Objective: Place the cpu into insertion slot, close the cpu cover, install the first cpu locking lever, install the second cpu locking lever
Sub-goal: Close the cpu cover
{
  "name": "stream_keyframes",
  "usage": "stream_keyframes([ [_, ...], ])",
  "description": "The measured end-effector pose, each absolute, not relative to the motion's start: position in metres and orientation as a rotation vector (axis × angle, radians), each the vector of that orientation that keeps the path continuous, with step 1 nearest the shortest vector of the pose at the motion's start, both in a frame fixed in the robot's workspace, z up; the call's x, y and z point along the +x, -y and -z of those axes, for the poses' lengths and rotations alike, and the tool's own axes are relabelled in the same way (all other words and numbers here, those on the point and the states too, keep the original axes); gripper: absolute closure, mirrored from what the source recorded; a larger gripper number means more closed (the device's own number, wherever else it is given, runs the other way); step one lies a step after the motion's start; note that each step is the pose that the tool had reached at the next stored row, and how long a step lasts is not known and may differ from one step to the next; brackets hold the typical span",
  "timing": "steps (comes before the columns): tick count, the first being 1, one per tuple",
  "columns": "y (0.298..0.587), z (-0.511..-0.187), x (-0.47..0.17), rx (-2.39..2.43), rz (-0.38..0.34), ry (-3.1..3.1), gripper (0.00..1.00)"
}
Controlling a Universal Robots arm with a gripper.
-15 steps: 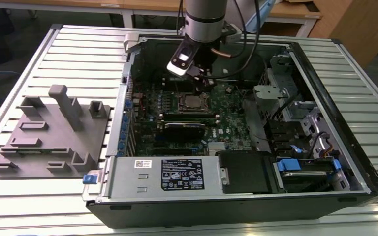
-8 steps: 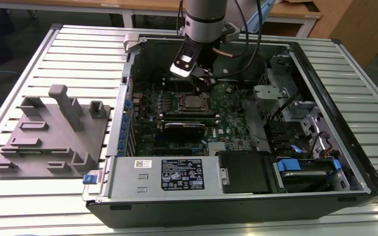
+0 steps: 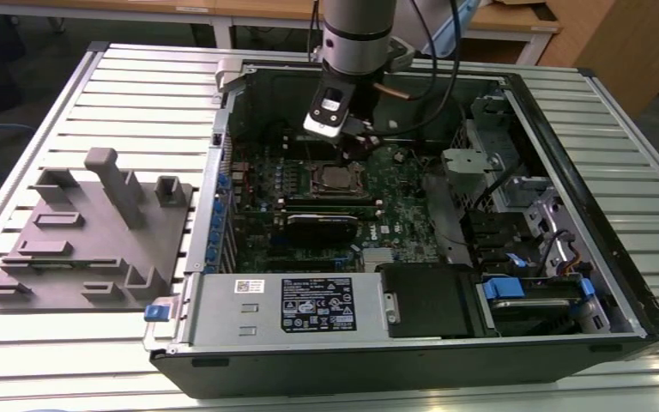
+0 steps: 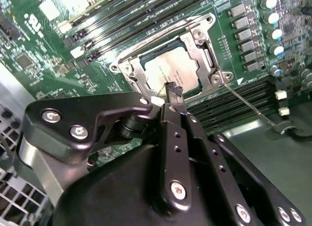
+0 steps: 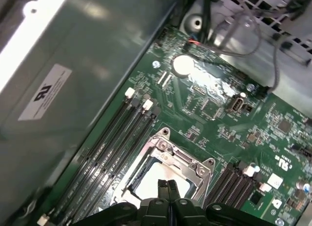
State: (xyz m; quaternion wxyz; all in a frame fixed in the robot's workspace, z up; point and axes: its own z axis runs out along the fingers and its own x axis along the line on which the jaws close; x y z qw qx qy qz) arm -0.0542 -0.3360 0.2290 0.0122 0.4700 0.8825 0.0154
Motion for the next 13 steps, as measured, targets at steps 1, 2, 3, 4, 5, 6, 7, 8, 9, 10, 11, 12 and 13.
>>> stream_keyframes([
  [1, 0.3359, -0.229, -0.0542, 1.451, -0.048, -2.758, 0.9],
  [2, 0.3359, -0.229, -0.0542, 1.44, -0.049, -2.765, 0.9],
  [3, 0.336, -0.229, -0.0543, 1.43, -0.049, -2.77, 0.9],
  [4, 0.3359, -0.229, -0.0542, 1.425, -0.049, -2.772, 0.9],
  [5, 0.3359, -0.229, -0.0542, 1.424, -0.049, -2.773, 0.9],
  [6, 0.336, -0.229, -0.0542, 1.424, -0.049, -2.773, 0.9],
  [7, 0.336, -0.229, -0.0542, 1.417, -0.049, -2.777, 0.9],
  [8, 0.336, -0.229, -0.0542, 1.41, -0.049, -2.78, 0.9],
  [9, 0.336, -0.229, -0.0543, 1.41, -0.049, -2.78, 0.9],
  [10, 0.3359, -0.229, -0.0543, 1.41, -0.049, -2.78, 0.9],
  [11, 0.3359, -0.229, -0.0542, 1.41, -0.049, -2.78, 0.9],
  [12, 0.3359, -0.229, -0.0542, 1.41, -0.049, -2.78, 0.9],
  [13, 0.3359, -0.229, -0.0543, 1.41, -0.049, -2.78, 0.9],
])
